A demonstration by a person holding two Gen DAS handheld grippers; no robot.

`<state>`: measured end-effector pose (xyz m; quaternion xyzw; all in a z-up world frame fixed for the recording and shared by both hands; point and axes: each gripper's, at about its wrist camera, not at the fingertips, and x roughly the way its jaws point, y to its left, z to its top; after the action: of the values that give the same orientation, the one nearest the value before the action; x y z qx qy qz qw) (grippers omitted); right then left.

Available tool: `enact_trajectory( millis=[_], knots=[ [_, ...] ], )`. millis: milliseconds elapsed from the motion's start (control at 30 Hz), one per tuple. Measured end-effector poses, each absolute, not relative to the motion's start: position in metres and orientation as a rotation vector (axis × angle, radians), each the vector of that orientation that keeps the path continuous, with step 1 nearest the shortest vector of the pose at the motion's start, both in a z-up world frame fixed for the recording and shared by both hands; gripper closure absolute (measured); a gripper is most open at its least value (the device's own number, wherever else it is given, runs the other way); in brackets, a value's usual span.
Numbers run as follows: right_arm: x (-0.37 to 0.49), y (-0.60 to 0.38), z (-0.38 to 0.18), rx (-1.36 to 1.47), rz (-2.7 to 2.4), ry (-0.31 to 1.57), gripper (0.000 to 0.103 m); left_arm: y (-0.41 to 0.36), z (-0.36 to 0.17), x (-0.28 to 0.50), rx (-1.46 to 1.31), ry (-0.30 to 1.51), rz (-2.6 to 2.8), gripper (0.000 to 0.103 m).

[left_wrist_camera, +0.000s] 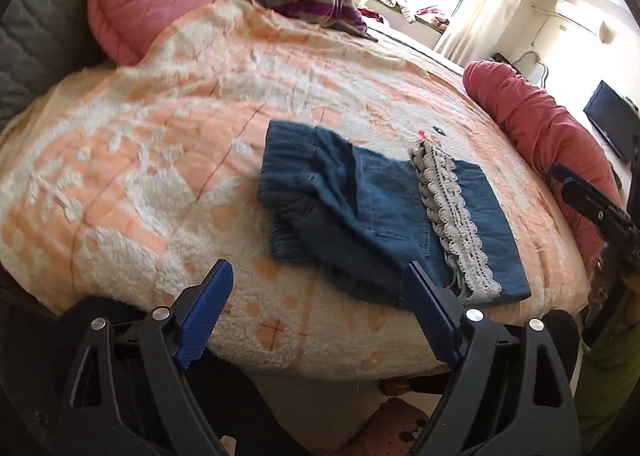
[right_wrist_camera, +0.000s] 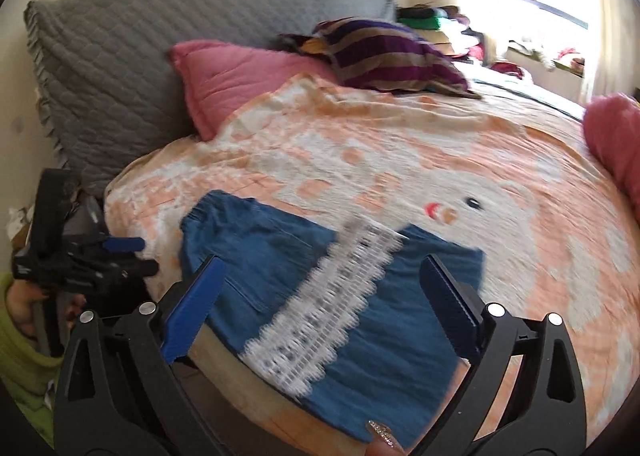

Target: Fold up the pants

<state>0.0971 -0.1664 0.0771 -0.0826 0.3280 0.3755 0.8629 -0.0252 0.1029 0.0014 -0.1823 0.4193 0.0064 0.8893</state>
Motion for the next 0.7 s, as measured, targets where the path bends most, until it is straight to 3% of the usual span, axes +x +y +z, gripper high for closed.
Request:
enact_trajectory(
  millis=[433,700],
  knots=[
    [0.133,-0.043,0.055,-0.355,1.019,0.826,0.011,0.101,-0.035,-0.007,-0.561,0.903,-0.099,0.020],
    [0.163,0.009,0.034,-0.375,1.085,0.944,0.011,0.104,-0.046,0.008,-0.610,0.896,-0.108,0.042]
  ],
)
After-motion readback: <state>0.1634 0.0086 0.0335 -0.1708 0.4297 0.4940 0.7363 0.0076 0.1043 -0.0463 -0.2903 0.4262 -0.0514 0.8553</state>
